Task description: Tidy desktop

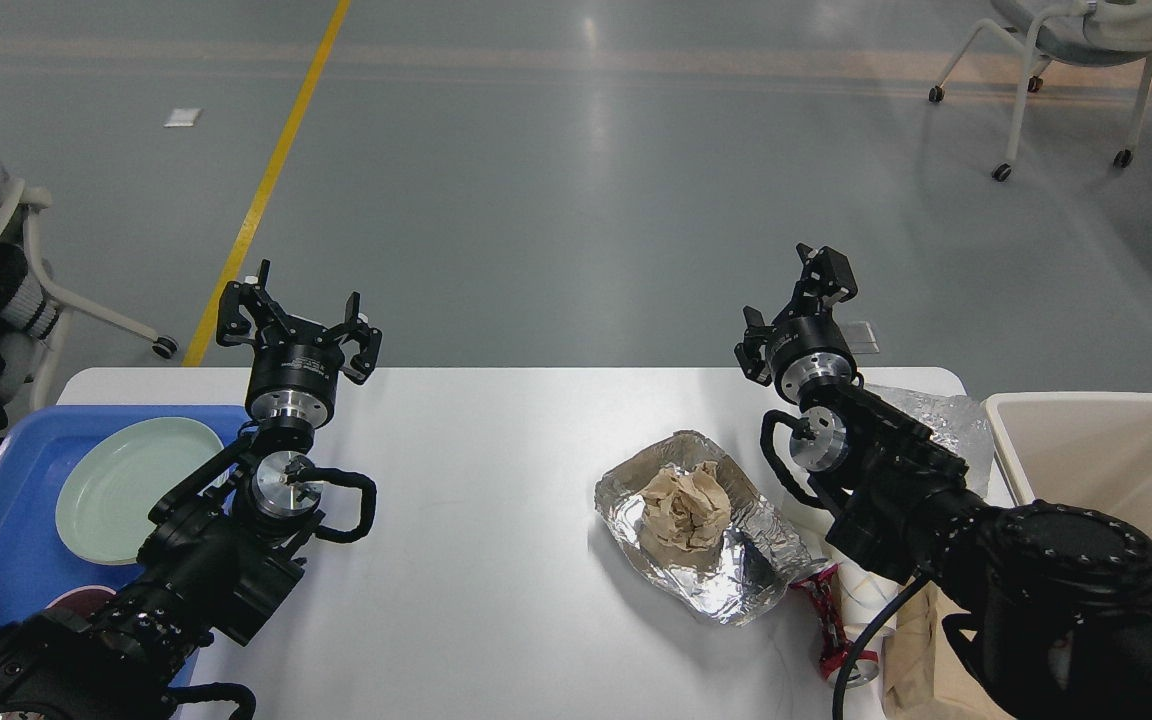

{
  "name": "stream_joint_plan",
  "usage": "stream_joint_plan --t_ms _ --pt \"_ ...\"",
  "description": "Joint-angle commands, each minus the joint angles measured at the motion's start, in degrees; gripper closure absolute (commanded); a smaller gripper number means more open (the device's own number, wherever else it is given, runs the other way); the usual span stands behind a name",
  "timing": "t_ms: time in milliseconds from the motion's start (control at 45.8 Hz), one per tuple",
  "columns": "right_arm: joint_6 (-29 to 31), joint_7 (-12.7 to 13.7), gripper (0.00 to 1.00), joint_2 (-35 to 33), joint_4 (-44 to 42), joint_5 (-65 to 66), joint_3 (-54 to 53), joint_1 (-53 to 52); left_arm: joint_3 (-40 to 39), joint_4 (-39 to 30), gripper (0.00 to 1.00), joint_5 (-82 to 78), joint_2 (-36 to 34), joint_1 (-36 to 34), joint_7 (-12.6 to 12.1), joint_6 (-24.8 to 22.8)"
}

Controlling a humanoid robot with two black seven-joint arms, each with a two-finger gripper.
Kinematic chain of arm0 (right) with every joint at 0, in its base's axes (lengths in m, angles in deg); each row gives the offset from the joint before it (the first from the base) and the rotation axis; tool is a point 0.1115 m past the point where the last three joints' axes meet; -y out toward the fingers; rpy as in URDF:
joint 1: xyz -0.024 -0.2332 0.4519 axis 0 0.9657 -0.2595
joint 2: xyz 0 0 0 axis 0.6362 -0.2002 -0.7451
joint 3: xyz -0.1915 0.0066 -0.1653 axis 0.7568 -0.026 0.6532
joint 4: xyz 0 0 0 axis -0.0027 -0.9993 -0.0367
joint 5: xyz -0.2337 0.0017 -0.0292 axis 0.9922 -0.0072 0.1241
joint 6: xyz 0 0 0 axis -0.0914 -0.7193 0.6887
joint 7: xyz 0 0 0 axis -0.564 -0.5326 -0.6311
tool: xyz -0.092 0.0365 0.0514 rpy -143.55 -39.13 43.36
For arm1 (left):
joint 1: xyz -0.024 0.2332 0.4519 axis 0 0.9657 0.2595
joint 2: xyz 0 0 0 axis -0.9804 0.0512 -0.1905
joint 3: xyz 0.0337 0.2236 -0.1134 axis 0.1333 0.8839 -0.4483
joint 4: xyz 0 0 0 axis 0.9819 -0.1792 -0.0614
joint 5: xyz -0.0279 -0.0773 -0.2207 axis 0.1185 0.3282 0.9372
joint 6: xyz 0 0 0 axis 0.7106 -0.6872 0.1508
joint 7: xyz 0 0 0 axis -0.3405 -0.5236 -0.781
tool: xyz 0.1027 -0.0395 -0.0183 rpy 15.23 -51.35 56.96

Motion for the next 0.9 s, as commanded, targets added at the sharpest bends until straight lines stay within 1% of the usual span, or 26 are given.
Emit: stream_joint_plan --t_ms 0,459,656,787,831,874 --pt "0.0 -0.1 0.00 -0.1 0.0 0.0 0.0 0.1 0.0 0.0 0.00 0.0 0.0 0.0 0.0 0.0" --pt "-0.1 -0.1 0.00 -0.1 -0.1 0.0 -0.4 -0.9 0.0 0.0 0.00 0.0 0.0 0.0 0.0 0.0" --pt "-1.1 0.4 0.00 0.2 -0.1 -0.2 -0.9 -2.1 0.0 0.0 0.00 0.0 0.0 0.0 0.0 0.0" --pt "-0.9 1.8 0.00 0.0 0.2 0.1 -0.2 -2.2 0.0 0.0 0.00 0.0 0.0 0.0 0.0 0.0" --pt "-1.1 3.1 0.00 -0.1 -0.1 0.1 -0.1 -2.4 0.0 0.0 0.00 0.0 0.0 0.0 0.0 0.0" --pt "-1.1 4.8 0.00 -0.1 -0.1 0.1 0.0 -2.4 0.0 0.0 0.00 0.0 0.0 0.0 0.0 0.0"
